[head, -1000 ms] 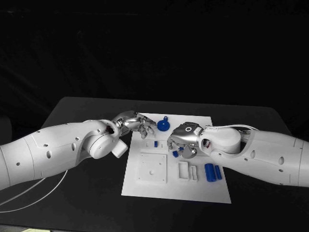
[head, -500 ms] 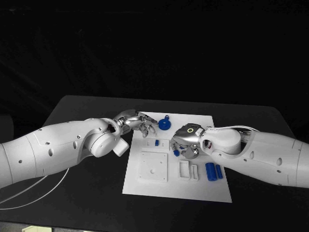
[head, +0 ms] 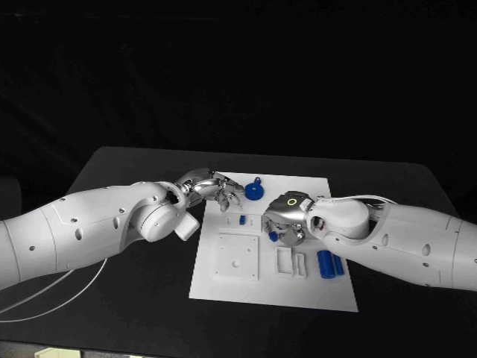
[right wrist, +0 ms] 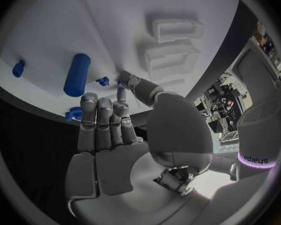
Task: Assemble the parts on the task board
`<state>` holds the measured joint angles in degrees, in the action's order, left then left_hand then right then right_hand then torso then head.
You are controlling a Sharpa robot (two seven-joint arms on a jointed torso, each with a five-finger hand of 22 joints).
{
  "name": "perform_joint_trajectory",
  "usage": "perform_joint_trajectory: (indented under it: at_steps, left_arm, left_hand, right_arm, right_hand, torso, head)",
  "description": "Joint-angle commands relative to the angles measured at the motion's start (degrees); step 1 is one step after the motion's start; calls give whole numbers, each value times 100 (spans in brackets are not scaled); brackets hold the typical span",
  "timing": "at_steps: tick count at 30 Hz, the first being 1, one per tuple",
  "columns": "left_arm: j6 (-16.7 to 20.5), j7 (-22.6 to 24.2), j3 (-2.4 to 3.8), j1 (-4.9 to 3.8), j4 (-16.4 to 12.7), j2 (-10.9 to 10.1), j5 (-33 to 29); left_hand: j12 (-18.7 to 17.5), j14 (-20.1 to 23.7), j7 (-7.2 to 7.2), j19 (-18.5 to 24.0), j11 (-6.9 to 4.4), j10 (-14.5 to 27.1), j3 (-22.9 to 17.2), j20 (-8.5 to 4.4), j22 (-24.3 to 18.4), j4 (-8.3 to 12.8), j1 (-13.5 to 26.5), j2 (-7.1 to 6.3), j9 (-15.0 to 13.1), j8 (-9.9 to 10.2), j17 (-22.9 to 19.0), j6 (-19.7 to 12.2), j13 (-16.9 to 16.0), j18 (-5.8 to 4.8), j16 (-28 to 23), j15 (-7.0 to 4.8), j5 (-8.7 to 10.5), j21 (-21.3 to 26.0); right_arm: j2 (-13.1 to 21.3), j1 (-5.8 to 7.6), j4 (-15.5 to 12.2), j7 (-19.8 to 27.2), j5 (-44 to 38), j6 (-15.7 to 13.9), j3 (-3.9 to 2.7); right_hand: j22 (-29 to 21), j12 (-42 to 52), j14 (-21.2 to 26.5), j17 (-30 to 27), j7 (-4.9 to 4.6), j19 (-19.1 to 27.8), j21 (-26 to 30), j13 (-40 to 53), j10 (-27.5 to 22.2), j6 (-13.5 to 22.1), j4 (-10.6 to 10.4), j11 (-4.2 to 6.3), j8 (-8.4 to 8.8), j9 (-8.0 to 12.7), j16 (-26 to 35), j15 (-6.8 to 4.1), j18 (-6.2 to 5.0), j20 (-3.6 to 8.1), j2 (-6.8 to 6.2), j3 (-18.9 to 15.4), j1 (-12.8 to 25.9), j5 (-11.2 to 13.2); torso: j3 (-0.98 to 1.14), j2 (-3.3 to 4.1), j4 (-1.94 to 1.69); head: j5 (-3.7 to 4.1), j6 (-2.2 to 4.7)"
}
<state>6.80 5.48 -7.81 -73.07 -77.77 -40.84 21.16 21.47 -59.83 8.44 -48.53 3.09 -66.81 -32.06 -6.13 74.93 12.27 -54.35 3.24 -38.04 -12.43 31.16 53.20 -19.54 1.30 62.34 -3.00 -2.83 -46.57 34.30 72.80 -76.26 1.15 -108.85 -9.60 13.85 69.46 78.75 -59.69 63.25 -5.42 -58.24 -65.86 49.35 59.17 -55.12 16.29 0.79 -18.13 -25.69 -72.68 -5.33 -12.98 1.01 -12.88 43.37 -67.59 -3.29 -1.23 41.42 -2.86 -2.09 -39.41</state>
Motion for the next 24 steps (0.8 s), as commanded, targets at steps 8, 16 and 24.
perform_joint_trajectory:
  at_steps: [8, 16, 24]
  left_arm:
    - [-90, -29, 4, -3, -5, 13, -31]
    - [-111, -47, 4, -3, -4, 10, -31]
    - [-109, -69, 3, -3, 0, 7, -31]
  left_hand:
    - [-30, -36, 2, -45, 8, 42, 0, -244, 100, -55, 7, -71, 11, 21, 6, -46, -11, 122, -22, 9, 2, -25]
    - [-34, -34, 7, -44, 14, 55, -8, -240, 101, -59, -7, -78, 11, 24, 6, -64, -16, 128, -24, 14, 2, -24]
    - [-43, -33, 22, -44, 27, 81, 4, -229, 101, -92, 13, -108, 14, 34, 8, -101, -21, 132, -27, 25, 2, -22]
  right_arm:
    - [-13, -29, 15, -164, -3, -164, 8]
    - [-6, -31, -17, -316, -38, -274, 8]
    - [19, -32, -42, -269, 81, -432, 7]
  right_hand:
    - [-26, 50, -44, -2, -6, -66, -64, 21, 15, -469, -149, -12, -258, -145, -71, -29, -202, 20, -30, -312, 565, 50]
    - [-39, 121, -134, 5, 92, -151, -135, 63, 114, -650, -271, 86, -354, -215, -134, -96, -202, 86, -81, -700, 1125, 48]
    - [-70, 103, -164, -10, 111, -172, -137, 74, 132, -649, -304, 109, -336, -223, -132, -143, -202, 151, -150, -832, 1338, 45]
  torso:
    - [-8, 1, -2]
    - [-5, 1, 3]
    - [-4, -1, 3]
  head:
    - [14, 1]
    - [4, 3]
    - [6, 4]
